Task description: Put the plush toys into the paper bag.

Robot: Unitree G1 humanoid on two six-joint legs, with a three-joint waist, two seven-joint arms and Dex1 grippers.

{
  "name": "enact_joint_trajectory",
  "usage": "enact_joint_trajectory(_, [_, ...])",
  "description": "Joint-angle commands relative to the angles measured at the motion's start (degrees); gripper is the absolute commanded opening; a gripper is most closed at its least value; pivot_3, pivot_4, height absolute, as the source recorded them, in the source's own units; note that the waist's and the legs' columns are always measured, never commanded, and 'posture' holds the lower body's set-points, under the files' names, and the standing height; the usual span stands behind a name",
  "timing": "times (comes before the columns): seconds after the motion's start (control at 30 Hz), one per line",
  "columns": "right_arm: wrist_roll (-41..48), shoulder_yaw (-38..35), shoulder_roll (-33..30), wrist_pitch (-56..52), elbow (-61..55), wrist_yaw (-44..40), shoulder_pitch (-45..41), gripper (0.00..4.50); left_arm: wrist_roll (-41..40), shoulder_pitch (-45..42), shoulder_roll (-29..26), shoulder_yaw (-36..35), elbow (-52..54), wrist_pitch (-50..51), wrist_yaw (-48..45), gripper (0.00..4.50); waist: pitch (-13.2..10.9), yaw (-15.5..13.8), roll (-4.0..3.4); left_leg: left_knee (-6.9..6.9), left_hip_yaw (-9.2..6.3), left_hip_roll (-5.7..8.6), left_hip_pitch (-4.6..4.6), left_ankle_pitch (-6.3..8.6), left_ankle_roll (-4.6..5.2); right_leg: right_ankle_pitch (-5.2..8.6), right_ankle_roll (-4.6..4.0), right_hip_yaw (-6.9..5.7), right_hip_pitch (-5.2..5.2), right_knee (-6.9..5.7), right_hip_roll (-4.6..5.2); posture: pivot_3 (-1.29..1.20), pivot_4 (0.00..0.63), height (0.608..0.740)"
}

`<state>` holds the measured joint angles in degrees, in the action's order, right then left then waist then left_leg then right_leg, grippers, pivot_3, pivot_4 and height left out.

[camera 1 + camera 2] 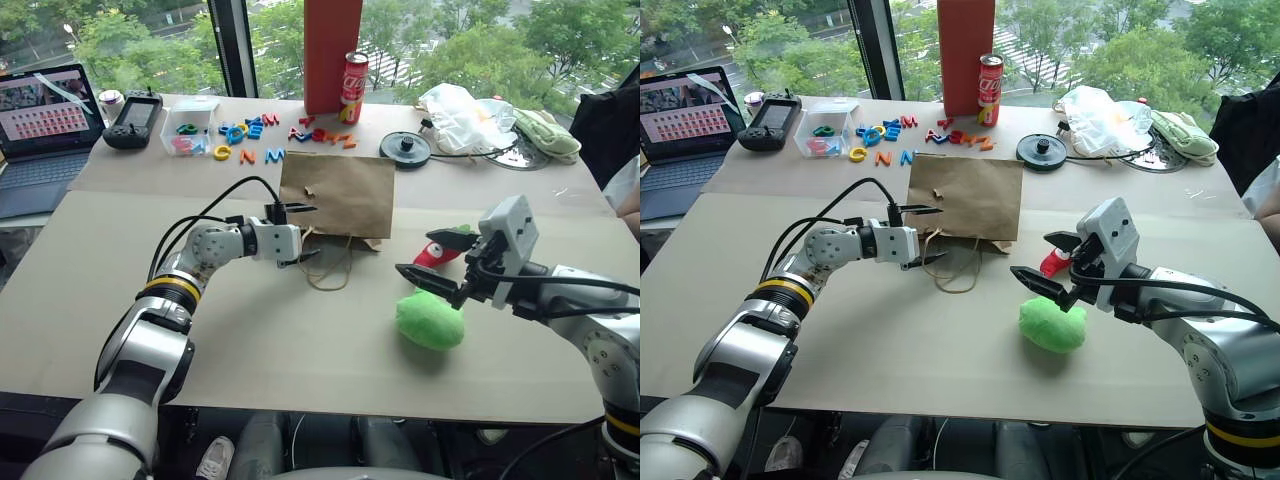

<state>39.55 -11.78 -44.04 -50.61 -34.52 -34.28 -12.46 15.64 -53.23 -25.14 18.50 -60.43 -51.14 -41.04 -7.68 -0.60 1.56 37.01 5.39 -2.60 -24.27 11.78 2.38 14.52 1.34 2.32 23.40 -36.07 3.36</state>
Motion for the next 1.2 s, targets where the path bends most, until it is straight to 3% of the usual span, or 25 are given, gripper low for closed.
enact_joint_trajectory(0.03, [0.7, -1.1, 0.0, 0.2, -2.1, 0.9, 0.1, 4.5, -1.3, -1.8, -0.2, -1.2, -0.1, -1.5, -0.9, 2.56, 0.0, 0.0, 0.0, 0.0, 0.0, 0.0, 0.0, 0.0, 0.0, 0.0, 0.0, 0.0, 0.0, 0.0, 0.0, 0.0, 0.15, 0.739])
enact_joint_trajectory(0.23, [0.4, -0.7, 0.0, 0.3, -1.8, 1.5, -0.3, 4.5, -0.9, -1.8, 0.1, -1.1, -0.5, -1.3, -1.0, 0.29, 0.0, 0.0, 0.0, 0.0, -0.01, 0.0, -0.01, 0.0, 0.0, 0.0, 0.0, -0.01, 0.0, 0.0, 0.0, 0.0, 0.15, 0.739])
enact_joint_trajectory(0.27, [0.4, -0.6, 0.0, 0.3, -1.8, 1.6, -0.4, 4.5, -1.0, -1.8, 0.2, -1.1, -0.5, -1.2, -1.0, 0.07, 0.0, 0.0, 0.0, 0.0, -0.01, 0.0, -0.01, 0.0, 0.0, 0.0, 0.0, -0.01, 0.0, 0.0, 0.0, 0.0, 0.15, 0.739])
enact_joint_trajectory(0.4, [0.1, 0.0, -0.1, 0.1, -1.7, 2.0, -0.3, 4.5, -1.6, -1.7, 0.2, -1.3, 0.0, -1.2, -1.6, 0.03, 0.0, 0.0, 0.0, 0.0, -0.01, 0.0, 0.0, 0.0, 0.0, 0.0, 0.0, -0.01, 0.0, 0.0, -0.01, 0.0, 0.15, 0.739])
enact_joint_trajectory(0.57, [-0.6, 0.8, -0.5, 0.0, -1.7, 2.4, 0.4, 4.5, -12.9, 0.8, 0.2, -5.7, 6.3, 4.2, -11.3, 0.03, 0.0, 0.0, 0.0, 0.0, -0.01, -0.01, -0.01, 0.0, 0.0, 0.0, 0.0, -0.01, 0.0, 0.0, -0.01, 0.0, 0.15, 0.739])
enact_joint_trajectory(0.73, [-0.8, 3.6, 1.1, -0.9, -3.5, 4.4, 0.7, 4.5, -22.8, 9.5, -4.2, -8.1, 26.2, 17.5, -20.1, 0.03, 0.0, 0.7, -0.03, -0.01, -0.02, -0.13, 0.02, 0.0, 0.0, 0.0, 0.0, 0.02, -0.01, -0.03, -0.03, 0.0, 0.15, 0.739])
enact_joint_trajectory(0.93, [-0.5, 7.2, 3.5, -3.0, -6.9, 8.0, 1.6, 4.5, -25.3, 20.6, -7.6, -9.5, 45.4, 31.3, -18.5, 0.03, 0.0, 1.2, -0.03, 0.03, -0.11, -0.19, 0.08, -0.02, -0.02, 0.0, -0.01, 0.02, -0.07, -0.1, -0.06, 0.0, 0.15, 0.739])
enact_joint_trajectory(1.2, [-1.6, 12.8, 9.3, -5.9, -6.9, 13.5, 1.6, 4.5, -28.1, 23.8, -3.8, -10.8, 58.9, 47.3, -12.1, 0.03, 0.0, 0.8, -0.04, 0.18, -0.16, -0.17, 0.18, -0.03, -0.04, 0.01, 0.0, 0.01, -0.25, -0.11, -0.04, 0.0, 0.15, 0.739])
